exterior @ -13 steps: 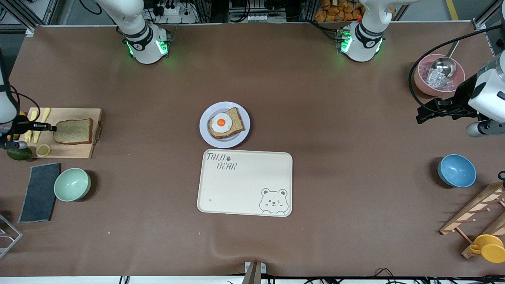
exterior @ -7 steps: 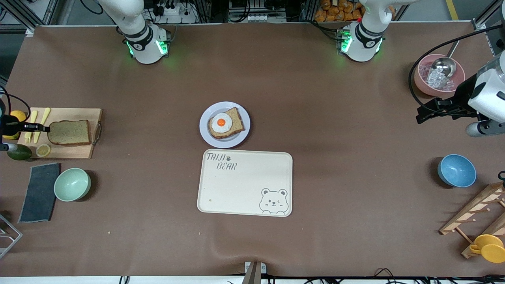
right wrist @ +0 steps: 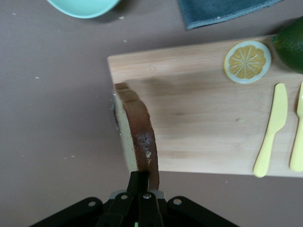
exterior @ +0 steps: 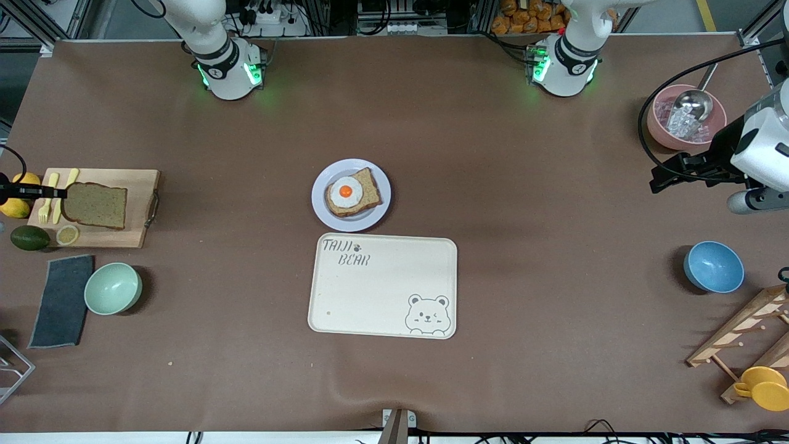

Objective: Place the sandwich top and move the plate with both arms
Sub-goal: 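Lift the bread and carry it over the egg toast plate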

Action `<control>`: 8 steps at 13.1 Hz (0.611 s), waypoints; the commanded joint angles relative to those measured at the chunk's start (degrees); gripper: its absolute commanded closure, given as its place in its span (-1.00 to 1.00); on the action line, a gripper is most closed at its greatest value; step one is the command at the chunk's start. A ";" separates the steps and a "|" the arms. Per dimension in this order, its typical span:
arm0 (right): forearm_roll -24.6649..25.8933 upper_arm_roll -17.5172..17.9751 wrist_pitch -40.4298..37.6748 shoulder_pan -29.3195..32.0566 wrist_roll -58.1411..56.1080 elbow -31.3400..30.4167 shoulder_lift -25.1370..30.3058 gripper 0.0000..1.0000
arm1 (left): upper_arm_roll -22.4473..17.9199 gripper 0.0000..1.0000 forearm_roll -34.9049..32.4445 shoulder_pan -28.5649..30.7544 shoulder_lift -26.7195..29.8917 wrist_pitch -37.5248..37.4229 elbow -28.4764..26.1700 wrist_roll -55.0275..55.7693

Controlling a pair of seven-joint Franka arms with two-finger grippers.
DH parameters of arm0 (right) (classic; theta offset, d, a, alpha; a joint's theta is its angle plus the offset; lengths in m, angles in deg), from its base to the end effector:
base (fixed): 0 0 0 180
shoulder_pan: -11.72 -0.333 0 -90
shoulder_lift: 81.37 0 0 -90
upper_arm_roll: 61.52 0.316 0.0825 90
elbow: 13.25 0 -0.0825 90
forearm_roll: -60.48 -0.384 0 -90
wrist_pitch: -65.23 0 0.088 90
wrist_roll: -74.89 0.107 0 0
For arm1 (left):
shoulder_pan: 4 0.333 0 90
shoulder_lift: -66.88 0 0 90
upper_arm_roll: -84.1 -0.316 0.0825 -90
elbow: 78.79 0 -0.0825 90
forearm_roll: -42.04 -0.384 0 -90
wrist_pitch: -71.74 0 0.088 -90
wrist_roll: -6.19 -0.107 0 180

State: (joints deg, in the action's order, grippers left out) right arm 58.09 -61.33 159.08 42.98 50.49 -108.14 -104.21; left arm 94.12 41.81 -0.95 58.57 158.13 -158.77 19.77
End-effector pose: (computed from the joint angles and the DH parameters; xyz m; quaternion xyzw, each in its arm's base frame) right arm 0.5281 -0.3135 0.3532 -0.9762 0.0626 0.1734 0.1146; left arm 0.5891 -0.0632 0.6190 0.9981 0.0584 -0.0171 0.0077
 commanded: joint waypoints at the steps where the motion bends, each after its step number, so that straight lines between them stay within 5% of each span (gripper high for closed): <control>1: -0.95 -0.18 -2.35 -2.68 3.82 -0.38 2.62 1.00 | 0.18 -1.00 -1.00 0.12 0.58 -0.52 -0.17 -0.04; 8: -9.28 -0.27 -4.29 -14.90 10.59 -0.47 7.72 1.00 | 0.09 -1.00 -1.00 0.03 0.58 -0.52 -0.17 -0.04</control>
State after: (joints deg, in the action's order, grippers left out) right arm 51.31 -61.09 155.44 30.74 59.55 -108.00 -98.31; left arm 94.12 41.81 -0.91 58.57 158.11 -158.78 19.77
